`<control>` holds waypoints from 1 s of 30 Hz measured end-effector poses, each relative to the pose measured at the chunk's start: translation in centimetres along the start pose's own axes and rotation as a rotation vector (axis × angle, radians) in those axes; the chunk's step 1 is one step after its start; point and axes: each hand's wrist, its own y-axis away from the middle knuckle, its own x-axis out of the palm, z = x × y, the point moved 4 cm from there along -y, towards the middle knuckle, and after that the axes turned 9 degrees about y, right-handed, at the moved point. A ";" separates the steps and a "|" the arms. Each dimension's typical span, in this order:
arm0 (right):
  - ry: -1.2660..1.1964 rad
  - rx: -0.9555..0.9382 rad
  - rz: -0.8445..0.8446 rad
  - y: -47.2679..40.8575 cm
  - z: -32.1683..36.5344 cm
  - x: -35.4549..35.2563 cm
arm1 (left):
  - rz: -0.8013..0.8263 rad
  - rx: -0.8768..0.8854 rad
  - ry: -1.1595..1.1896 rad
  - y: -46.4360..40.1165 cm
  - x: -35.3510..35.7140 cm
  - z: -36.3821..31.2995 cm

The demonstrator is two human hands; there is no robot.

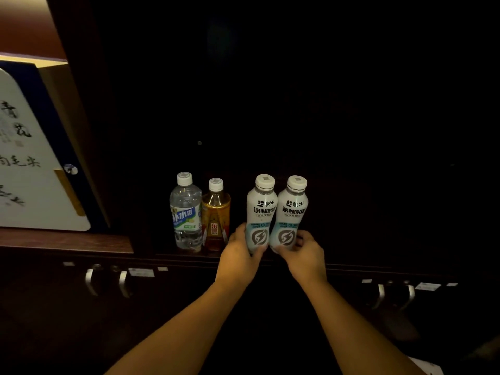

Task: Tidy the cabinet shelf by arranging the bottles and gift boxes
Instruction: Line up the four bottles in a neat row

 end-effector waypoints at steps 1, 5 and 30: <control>0.002 -0.003 -0.001 0.0 0.1 0.2 | -0.022 -0.010 -0.015 0.2 -0.3 0.0; -0.010 -0.006 -0.004 0.2 0.5 0.8 | -0.130 -0.047 -0.058 1.0 -0.9 -0.4; 0.015 -0.025 0.016 0.6 2.0 2.2 | -0.125 -0.062 -0.135 0.6 -1.9 0.9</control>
